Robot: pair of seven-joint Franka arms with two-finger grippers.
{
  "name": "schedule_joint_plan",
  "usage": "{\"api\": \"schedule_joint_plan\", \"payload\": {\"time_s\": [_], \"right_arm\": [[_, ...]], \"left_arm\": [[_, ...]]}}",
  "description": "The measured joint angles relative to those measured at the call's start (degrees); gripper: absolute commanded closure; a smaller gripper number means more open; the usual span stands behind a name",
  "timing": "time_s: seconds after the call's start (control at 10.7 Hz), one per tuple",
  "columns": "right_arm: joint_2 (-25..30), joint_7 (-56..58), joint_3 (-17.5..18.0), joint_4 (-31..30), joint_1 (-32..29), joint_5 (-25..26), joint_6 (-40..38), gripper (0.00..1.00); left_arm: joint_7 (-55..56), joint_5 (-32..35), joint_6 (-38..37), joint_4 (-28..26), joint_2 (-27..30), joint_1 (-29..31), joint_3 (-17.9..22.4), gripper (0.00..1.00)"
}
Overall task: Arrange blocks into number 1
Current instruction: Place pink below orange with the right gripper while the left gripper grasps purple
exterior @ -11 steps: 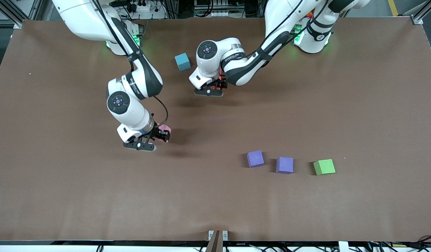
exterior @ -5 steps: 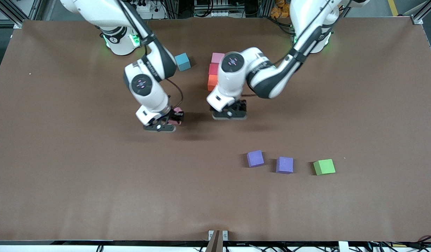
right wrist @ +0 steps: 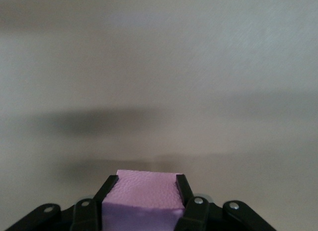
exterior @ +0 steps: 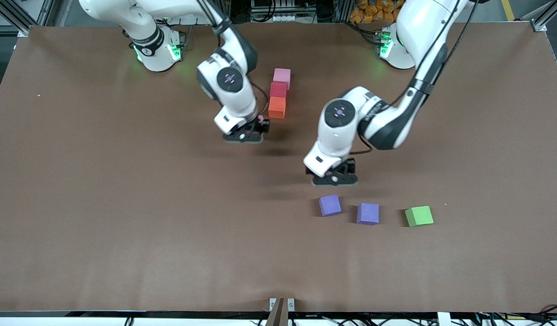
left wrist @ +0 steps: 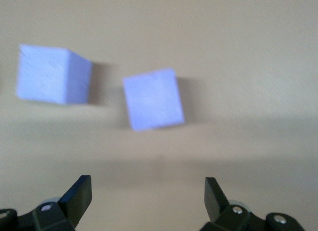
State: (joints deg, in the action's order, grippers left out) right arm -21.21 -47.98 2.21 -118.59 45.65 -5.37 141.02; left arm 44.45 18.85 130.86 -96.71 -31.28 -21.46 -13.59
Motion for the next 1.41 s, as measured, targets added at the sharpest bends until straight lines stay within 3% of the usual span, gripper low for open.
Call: {"api": "schedule_joint_plan", "payload": {"time_s": [0.28,0.56,1.03,1.22,1.41], "right_arm": [[-1.88,-4.15,0.02,-0.96,3.23,0.0,4.64,0.56],[-3.78,-4.82,-0.01,-0.21,3.56,0.0,6.29,0.56],[-7.24,-6.95,0.01,2.56,7.4,0.0,6.64,0.54],[-8.0,-7.53,0.01,2.58,8.79,0.0,6.72,0.0],[-8.03,-7.59,-0.16,2.65,8.88,0.02,6.73,0.0]], "left_arm": [[-0.59,-4.49,0.01,5.22,-2.88,-0.61,3.1,0.0],[-0.61,-10.8,0.01,9.18,-6.33,-4.39,8.98,0.0],[-0.61,-11.28,0.14,9.86,-8.84,-4.63,9.54,0.0],[-0.61,-11.28,0.43,10.48,-9.93,-4.72,9.57,0.0],[-0.61,-11.28,1.07,11.46,-11.16,-5.16,9.58,0.0]]}}
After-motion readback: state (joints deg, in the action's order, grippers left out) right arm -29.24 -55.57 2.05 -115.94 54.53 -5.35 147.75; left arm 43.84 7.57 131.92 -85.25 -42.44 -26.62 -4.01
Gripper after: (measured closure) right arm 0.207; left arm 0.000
